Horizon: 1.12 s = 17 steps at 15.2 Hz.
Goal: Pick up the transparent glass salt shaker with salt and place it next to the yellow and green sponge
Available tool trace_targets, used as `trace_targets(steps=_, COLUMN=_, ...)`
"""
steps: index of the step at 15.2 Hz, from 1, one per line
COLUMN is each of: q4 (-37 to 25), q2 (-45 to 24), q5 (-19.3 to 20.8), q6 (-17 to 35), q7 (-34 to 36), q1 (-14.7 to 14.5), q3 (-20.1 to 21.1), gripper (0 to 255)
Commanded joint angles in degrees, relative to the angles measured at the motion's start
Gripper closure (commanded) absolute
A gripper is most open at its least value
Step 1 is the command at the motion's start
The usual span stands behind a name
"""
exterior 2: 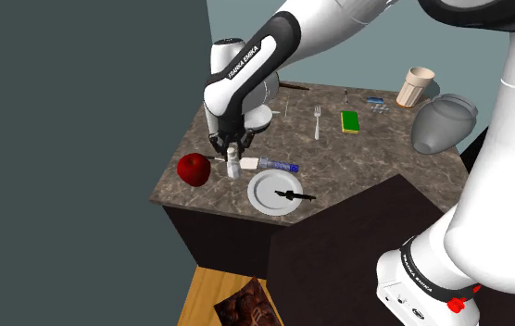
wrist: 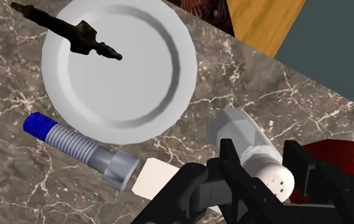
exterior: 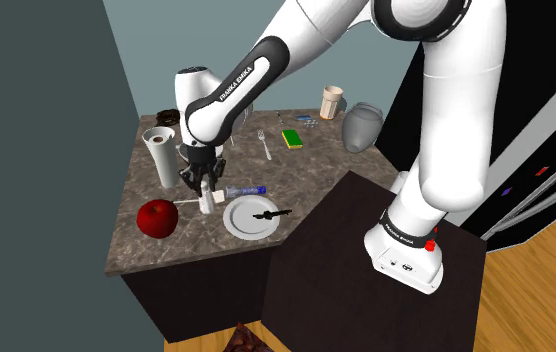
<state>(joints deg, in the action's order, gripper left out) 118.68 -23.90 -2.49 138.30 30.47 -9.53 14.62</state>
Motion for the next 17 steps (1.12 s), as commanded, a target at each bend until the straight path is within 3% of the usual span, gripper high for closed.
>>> trace_targets(steps=1, q4=-0.2, q2=1.1, q5=-0.2, q6=-1.2, q7=0.0, q1=0.1, q3=0.2, gripper=255)
trace_targets(steps=17, q4=-2.2, q2=9.1, q5=-2.0, q6=-11.1, q7=-0.2, q1=1.0, q3=1.1, gripper=255)
